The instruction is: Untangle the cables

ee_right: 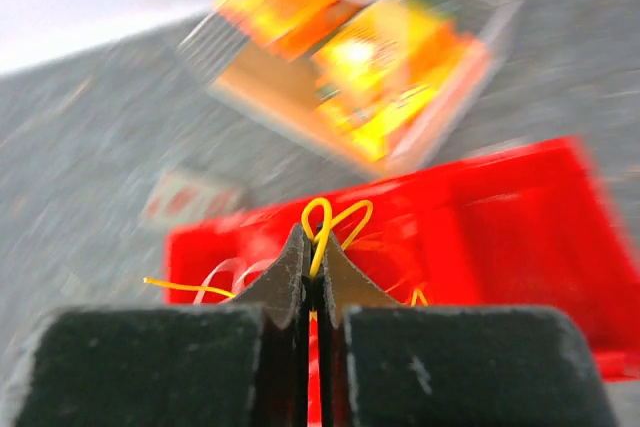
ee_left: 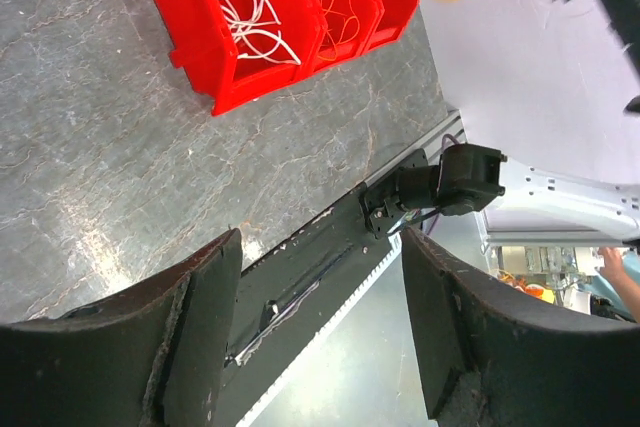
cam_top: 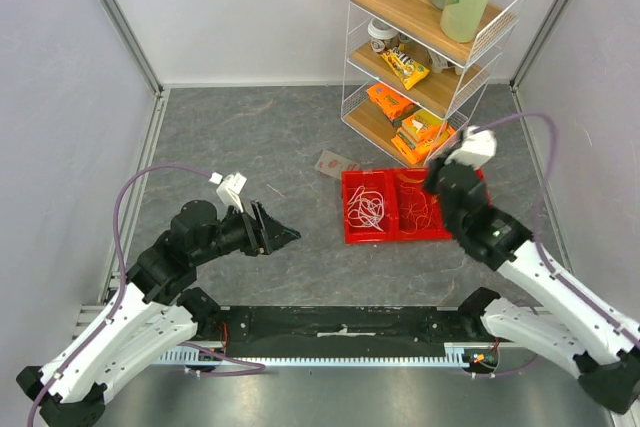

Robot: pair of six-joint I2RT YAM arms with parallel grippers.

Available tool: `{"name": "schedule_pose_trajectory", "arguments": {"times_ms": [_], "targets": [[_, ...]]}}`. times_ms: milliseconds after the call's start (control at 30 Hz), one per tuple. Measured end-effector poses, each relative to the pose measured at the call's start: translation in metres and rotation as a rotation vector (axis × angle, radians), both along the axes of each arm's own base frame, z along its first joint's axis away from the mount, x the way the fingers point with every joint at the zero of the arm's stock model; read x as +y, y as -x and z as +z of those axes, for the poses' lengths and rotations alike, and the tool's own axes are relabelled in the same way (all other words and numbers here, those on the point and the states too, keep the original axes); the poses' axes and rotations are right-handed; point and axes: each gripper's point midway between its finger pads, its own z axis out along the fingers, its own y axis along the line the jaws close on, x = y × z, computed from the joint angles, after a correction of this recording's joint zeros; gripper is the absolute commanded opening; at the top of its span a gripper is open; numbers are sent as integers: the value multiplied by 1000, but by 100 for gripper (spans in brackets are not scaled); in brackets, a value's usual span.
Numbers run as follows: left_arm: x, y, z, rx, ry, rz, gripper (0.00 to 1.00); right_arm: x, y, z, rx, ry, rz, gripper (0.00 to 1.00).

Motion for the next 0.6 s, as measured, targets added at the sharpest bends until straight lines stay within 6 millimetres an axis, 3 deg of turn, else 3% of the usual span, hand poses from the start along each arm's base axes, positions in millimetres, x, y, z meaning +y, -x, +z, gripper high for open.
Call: {"name": "schedule_pose_trajectory", "arguments": {"times_ms": [67, 133, 200, 267, 333, 433, 600], "targets": [[1, 0, -1, 2, -3, 3, 71, -53, -17, 15, -4, 9, -182, 0], [1, 1, -1, 1, -3, 3, 71, -100, -27, 14, 21, 34, -335, 0], [1, 1, 0, -1, -1, 2, 71, -139, -33, 0, 80, 72, -458, 0], [2, 2, -1, 2, -3, 2, 71, -162, -38, -19, 152, 120, -523, 0], [3, 3, -2, 5, -6, 2, 71, -171, -45, -47, 253, 184, -540, 0], [4, 5, -2, 7, -7, 2, 71, -164, -50, -90, 396, 246, -482, 0], [4, 4, -2, 8, -8, 2, 71, -152, -42, -118, 462, 227, -412, 0]]}}
